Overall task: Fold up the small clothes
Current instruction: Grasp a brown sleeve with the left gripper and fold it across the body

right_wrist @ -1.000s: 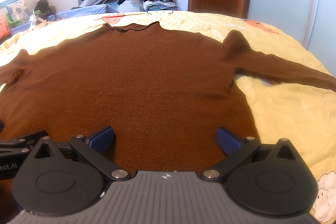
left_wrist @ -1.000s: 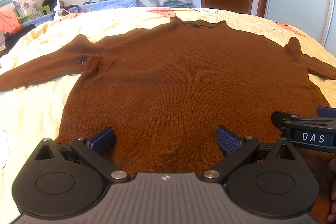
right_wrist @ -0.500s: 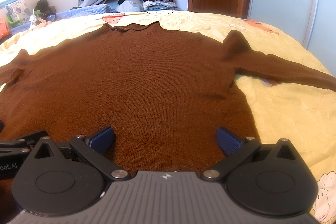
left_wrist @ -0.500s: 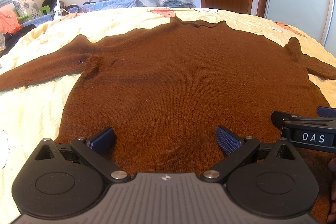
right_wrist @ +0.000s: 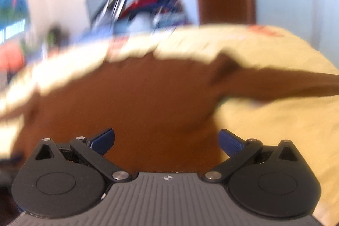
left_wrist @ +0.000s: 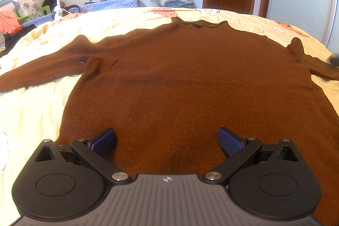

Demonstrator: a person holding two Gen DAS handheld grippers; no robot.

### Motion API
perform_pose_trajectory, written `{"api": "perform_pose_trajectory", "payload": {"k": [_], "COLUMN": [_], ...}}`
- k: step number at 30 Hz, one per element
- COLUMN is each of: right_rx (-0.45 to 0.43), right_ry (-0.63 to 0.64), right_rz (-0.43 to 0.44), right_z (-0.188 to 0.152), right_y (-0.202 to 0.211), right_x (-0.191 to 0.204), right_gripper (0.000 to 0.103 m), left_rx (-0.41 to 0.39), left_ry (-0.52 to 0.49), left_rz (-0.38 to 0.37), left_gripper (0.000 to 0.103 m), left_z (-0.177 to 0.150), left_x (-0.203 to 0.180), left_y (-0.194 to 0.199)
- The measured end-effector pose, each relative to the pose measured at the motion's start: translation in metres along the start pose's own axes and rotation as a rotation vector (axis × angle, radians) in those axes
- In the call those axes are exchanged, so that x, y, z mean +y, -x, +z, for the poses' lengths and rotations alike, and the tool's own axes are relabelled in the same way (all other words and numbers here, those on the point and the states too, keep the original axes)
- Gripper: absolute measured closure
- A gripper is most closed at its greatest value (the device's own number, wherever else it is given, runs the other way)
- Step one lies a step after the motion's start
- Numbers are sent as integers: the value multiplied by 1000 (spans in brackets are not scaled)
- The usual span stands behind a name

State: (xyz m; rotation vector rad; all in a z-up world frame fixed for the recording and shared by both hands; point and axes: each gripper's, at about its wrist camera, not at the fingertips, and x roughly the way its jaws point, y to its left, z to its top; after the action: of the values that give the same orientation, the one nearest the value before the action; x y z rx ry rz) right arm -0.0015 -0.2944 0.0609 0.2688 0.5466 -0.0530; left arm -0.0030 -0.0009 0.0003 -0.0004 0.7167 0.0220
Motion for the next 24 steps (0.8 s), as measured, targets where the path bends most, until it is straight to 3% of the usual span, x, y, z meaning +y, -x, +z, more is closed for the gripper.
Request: {"api": "perform_pose_trajectory", "payload": {"k": [3, 7, 9, 12, 16, 21, 23, 24], "right_rx": [-41, -119, -165, -207, -183, -211, -199, -186], "right_ry": [-177, -607, -780, -920, -951, -994, -992, -980], "right_rz": [-46, -132, -155, -209, -249, -223, -240, -253], "right_z": [32, 45, 42, 41, 40, 43, 42, 41], "right_y": [15, 36, 42, 42, 18, -3, -9, -13], "right_x": [-87, -222, -274, -330, -351, -364, -366, -367], "right_gripper": [0, 1, 7, 23, 36, 51, 76, 84], "left_rx": [0, 0, 0, 0, 0, 0, 0, 0], "left_ry": [0, 0, 0, 0, 0, 1, 1, 1], "left_rz": [0, -1, 0, -1, 0, -1, -1, -1], "left_gripper": [0, 0, 0, 0, 0, 0, 0, 0], "left_z": [0, 0, 0, 0, 0, 0, 0, 0], "left_x": [0, 0, 0, 0, 0, 1, 1, 1], "left_y": [0, 0, 0, 0, 0, 0, 0, 0]}}
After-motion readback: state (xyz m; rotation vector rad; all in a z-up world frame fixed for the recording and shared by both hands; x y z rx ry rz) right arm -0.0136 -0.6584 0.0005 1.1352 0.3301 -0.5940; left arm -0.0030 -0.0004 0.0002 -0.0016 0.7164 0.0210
